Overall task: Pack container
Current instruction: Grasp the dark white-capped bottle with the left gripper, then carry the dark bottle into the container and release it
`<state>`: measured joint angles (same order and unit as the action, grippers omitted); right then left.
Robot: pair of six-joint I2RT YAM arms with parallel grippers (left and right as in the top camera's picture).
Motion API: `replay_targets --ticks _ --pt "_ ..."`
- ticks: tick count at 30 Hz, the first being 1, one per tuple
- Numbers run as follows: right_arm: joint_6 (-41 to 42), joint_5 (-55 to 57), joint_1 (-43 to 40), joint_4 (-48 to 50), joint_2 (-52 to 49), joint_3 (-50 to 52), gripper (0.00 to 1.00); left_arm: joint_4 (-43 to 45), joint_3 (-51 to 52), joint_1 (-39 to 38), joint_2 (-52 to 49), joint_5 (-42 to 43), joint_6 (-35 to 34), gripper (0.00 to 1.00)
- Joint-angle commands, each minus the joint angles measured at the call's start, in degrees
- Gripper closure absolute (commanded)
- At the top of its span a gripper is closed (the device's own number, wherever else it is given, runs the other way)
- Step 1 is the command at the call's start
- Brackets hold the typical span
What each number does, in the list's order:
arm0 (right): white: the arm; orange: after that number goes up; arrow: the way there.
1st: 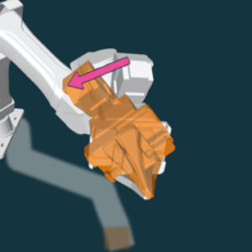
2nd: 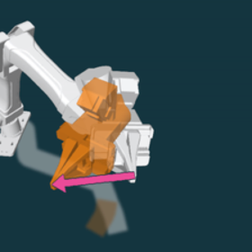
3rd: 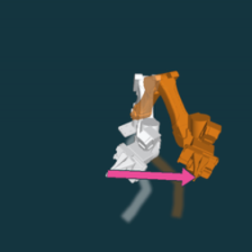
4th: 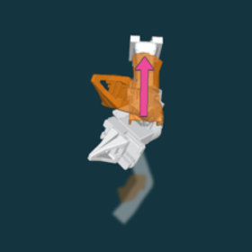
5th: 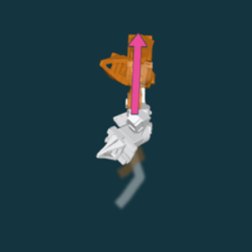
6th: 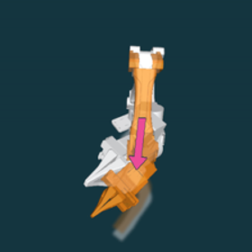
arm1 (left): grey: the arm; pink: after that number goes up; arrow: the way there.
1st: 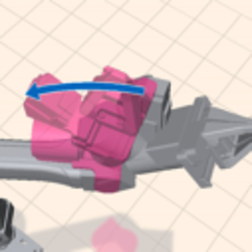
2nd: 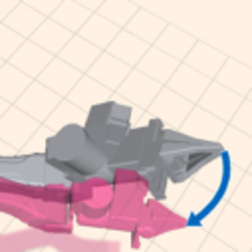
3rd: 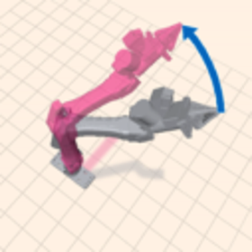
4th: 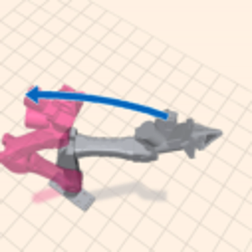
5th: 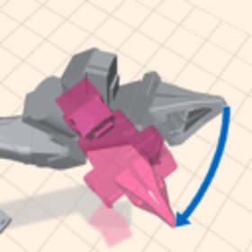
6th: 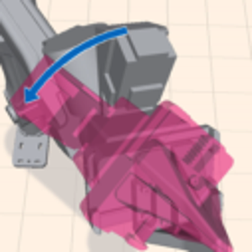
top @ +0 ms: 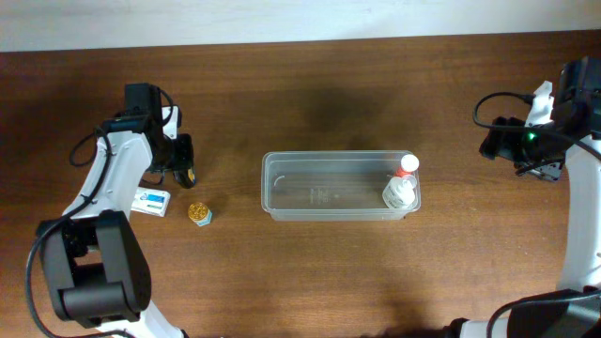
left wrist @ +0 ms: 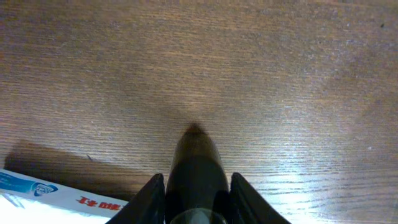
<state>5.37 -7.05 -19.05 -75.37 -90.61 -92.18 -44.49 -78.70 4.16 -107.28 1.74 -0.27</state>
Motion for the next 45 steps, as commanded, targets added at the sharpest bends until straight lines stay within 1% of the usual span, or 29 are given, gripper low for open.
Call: replay_targets --ticks 1,5,8,10,15,18,20,23,27,34,39,45 --pt "-0.5 -0.5 -0.1 -0.1 0.0 0.1 0.19 0.1 -1.3 -0.2 0.1 0.0 0.1 0.75" --pt "-0.5 -0.5 -0.1 -0.2 0.0 0.1 0.20 -0.2 -1.7 -1.4 2.5 0.0 0.1 0.79" --pt "-0.5 -0.5 -0.1 -0.3 0.0 0.1 0.20 -1.4 -3.5 -3.3 6.9 0.0 0.1 0.85" --pt "-0.5 -0.5 -0.1 -0.3 0.0 0.1 0.20 -3.6 -5.5 -5.0 10.1 0.0 -0.1 0.88" --pt "-0.5 -0.5 -0.1 -0.3 0.0 0.1 0.20 -9.9 -11.8 -12.9 18.0 0.0 -0.2 0.89" --pt "-0.5 -0.5 -0.1 -0.3 0.0 0.1 0.20 -10.3 -13.2 -19.1 21.2 0.0 -0.6 0.89" --pt "-0.5 -0.5 -0.1 -0.3 0.0 0.1 0.20 -10.0 -13.2 -24.0 21.7 0.0 -2.1 0.89" --pt "-0.5 -0.5 -0.1 -0.3 0.0 0.1 0.20 -9.6 -13.2 -29.7 20.1 0.0 -3.0 0.90" --pt "-0.5 -0.5 -0.1 -0.3 0.0 0.1 0.20 -6.4 -13.2 -36.7 15.9 0.0 -2.9 0.90" --pt "-0.5 -0.5 -0.1 -0.3 0.0 0.1 0.20 3.8 -13.2 -45.7 5.3 0.0 -2.7 0.90" --pt "-0.5 -0.5 -0.1 -0.3 0.0 0.1 0.20 8.5 -13.2 -48.7 -1.8 0.0 -2.7 0.90" --pt "-0.5 -0.5 -0.1 -0.2 0.0 0.1 0.20 11.8 -13.2 -49.0 -7.1 0.0 -2.7 0.90"
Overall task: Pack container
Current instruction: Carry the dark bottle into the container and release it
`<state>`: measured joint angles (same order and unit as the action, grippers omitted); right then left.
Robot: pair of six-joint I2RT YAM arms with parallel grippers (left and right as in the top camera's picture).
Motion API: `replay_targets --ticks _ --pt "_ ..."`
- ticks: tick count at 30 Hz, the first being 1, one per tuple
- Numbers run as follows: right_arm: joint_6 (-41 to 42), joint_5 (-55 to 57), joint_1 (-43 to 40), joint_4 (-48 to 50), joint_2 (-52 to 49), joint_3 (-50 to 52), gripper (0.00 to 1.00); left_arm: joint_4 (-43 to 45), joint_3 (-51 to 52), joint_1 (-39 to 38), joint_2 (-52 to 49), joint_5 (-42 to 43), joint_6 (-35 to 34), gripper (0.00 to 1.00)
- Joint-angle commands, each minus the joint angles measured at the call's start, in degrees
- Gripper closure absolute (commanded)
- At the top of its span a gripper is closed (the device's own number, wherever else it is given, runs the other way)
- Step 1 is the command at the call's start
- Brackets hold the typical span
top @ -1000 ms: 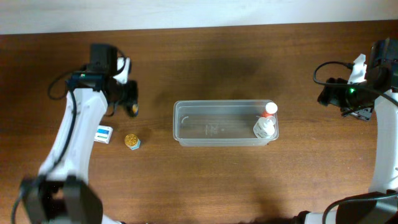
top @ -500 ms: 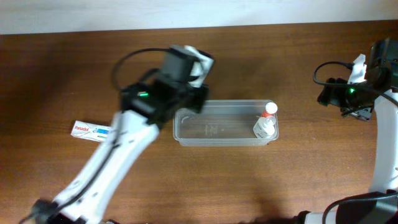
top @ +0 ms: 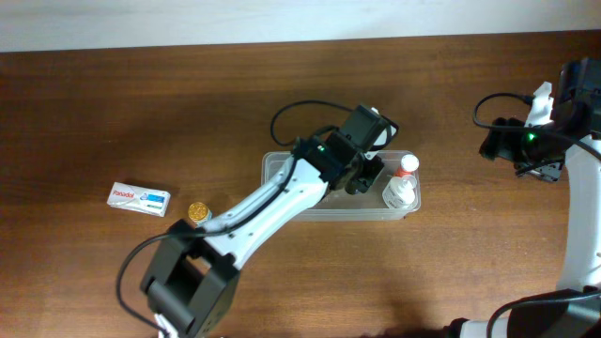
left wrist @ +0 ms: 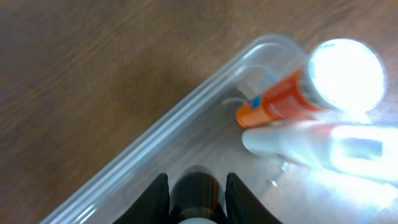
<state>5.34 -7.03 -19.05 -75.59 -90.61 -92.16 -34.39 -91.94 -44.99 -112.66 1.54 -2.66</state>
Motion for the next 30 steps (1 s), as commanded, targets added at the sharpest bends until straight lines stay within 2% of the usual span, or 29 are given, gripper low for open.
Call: replay_targets --ticks 1,9,16,17,19,24,27,30 --pt "-0.5 -0.5 -0.1 0.0 0.0 0.1 0.20 2.5 0.0 0.2 -2.3 0.2 -0.3 0.90" --pt "-0.5 -0.5 -0.1 0.0 0.0 0.1 0.20 8.6 0.0 0.1 -3.8 0.2 -0.3 0.90" --pt "-0.5 -0.5 -0.1 0.0 0.0 0.1 0.20 8.8 0.0 0.1 -3.8 0.2 -0.3 0.88" --pt "-0.5 -0.5 -0.1 0.0 0.0 0.1 0.20 8.6 0.0 0.1 -3.8 0.3 -0.3 0.80" --pt "-0.5 -0.5 -0.1 0.0 0.0 0.1 0.20 7.8 0.0 0.1 -3.8 0.7 -0.3 0.56" --pt "-0.5 -0.5 -0.1 0.0 0.0 0.1 0.20 7.3 0.0 0.1 -3.8 0.7 -0.3 0.46" --pt "-0.5 -0.5 -0.1 0.0 0.0 0.1 0.20 7.3 0.0 0.1 -3.8 0.7 -0.3 0.44" --pt "-0.5 -0.5 -0.1 0.0 0.0 0.1 0.20 7.4 -0.3 0.2 -3.3 0.6 -0.3 0.33"
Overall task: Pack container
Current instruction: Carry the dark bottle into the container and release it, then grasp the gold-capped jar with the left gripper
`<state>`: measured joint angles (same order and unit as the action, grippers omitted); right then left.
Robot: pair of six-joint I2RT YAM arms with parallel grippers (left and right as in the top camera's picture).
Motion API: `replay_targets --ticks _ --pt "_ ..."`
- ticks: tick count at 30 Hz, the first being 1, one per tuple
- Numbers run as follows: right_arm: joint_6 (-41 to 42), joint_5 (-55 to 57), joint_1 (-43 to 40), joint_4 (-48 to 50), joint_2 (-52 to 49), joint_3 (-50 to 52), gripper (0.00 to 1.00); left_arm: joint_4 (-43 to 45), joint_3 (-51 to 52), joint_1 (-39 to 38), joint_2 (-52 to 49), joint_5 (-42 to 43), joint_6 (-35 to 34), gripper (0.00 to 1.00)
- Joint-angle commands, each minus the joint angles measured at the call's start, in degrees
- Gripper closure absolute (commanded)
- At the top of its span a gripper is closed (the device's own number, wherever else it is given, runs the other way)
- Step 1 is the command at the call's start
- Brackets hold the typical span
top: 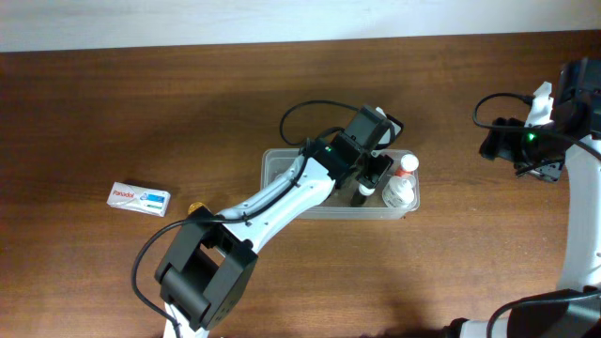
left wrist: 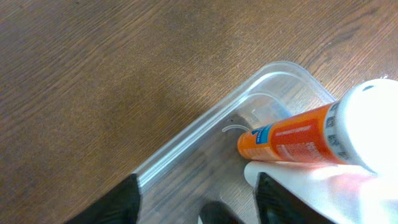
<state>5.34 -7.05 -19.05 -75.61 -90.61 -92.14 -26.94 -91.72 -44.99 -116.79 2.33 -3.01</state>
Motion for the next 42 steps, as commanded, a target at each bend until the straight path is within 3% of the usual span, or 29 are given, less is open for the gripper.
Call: replay_targets --ticks 1,7,9,16,20,23,34,42 --pt "-0.5 -0.5 -0.1 0.0 0.0 0.1 0.20 -0.1 -0.9 0.3 1.3 -0.2 0.0 0.30" --pt "-0.6 -0.5 -0.1 0.0 0.0 0.1 0.20 -5.1 -4.7 3.3 8.5 -1.6 0.0 0.15" --pt "-0.6 -0.5 -0.1 0.0 0.0 0.1 0.20 -9.4 -5.9 5.7 12.3 -4.5 0.0 0.01" --pt "-0.6 -0.5 -0.1 0.0 0.0 0.1 0.19 -28.8 -6.4 21.4 25.3 -7.8 -4.6 0.01" --pt "-0.6 -0.5 -0.1 0.0 0.0 0.1 0.19 -41.8 -5.8 32.6 25.8 -7.7 -12.1 0.01" --pt "-0.6 -0.5 -0.1 0.0 0.0 0.1 0.19 -46.0 -3.1 37.7 24.9 -7.7 -13.9 0.01" --pt "-0.6 -0.5 -0.1 -0.2 0.0 0.1 0.19 -37.0 16.2 42.1 21.1 -3.4 -14.1 0.01" --pt "-0.6 -0.5 -0.1 -0.2 0.0 0.1 0.19 -33.6 19.5 42.0 14.3 -3.0 -14.1 0.01"
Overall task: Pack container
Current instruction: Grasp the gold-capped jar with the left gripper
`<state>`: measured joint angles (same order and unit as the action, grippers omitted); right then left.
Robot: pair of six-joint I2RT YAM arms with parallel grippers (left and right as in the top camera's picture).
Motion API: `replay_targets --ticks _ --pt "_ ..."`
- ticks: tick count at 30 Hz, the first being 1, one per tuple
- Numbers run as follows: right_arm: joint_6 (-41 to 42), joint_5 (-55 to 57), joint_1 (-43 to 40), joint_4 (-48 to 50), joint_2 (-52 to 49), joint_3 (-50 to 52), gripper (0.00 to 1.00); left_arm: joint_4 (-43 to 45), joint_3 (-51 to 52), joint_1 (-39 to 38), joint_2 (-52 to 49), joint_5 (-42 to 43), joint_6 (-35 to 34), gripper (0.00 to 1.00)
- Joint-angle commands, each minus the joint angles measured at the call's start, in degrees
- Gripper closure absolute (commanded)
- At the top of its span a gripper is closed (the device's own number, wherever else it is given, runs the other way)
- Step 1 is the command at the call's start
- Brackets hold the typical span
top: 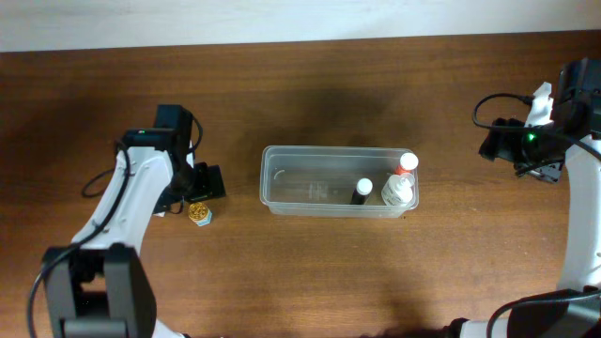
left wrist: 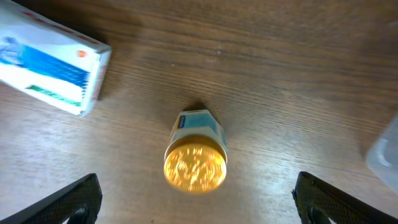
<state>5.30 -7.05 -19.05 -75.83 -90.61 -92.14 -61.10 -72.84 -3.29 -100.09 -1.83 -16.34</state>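
Observation:
A clear plastic container (top: 319, 181) lies at the table's middle. At its right end stand a small dark bottle with a white cap (top: 362, 191) and a white bottle with an orange cap (top: 401, 186). My left gripper (top: 200, 192) (left wrist: 198, 204) is wide open left of the container, just above a small jar with a gold lid (top: 198, 213) (left wrist: 194, 163). The jar stands between the two fingers (left wrist: 73, 200) without touching them. A white and blue box (left wrist: 53, 71) lies to the jar's left. My right gripper (top: 500, 141) hovers far right.
The container's corner (left wrist: 387, 155) shows at the right edge of the left wrist view. In the overhead view my left arm covers most of the box. Cables hang around the right arm at the table's right edge.
My left gripper was open over the container's right end, above the dark bottle. Now it is open over the gold-lidded jar on the left. The bottle stays in the container.
My left gripper was shut on the dark bottle at the left, near the box and jar. Then it held the bottle inside the container beside the white bottle. Then it was open with the bottle standing there. Now it is back over the jar.

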Motion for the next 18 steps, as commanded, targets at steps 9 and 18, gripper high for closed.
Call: replay_targets --ticks 9,18 --pt "-0.6 -0.5 -0.1 0.0 0.0 0.1 0.19 1.7 0.6 0.3 -8.4 4.0 0.0 0.08" --pt "-0.6 -0.5 -0.1 0.0 0.0 0.1 0.19 1.3 0.6 0.3 -8.7 4.0 0.1 0.47"
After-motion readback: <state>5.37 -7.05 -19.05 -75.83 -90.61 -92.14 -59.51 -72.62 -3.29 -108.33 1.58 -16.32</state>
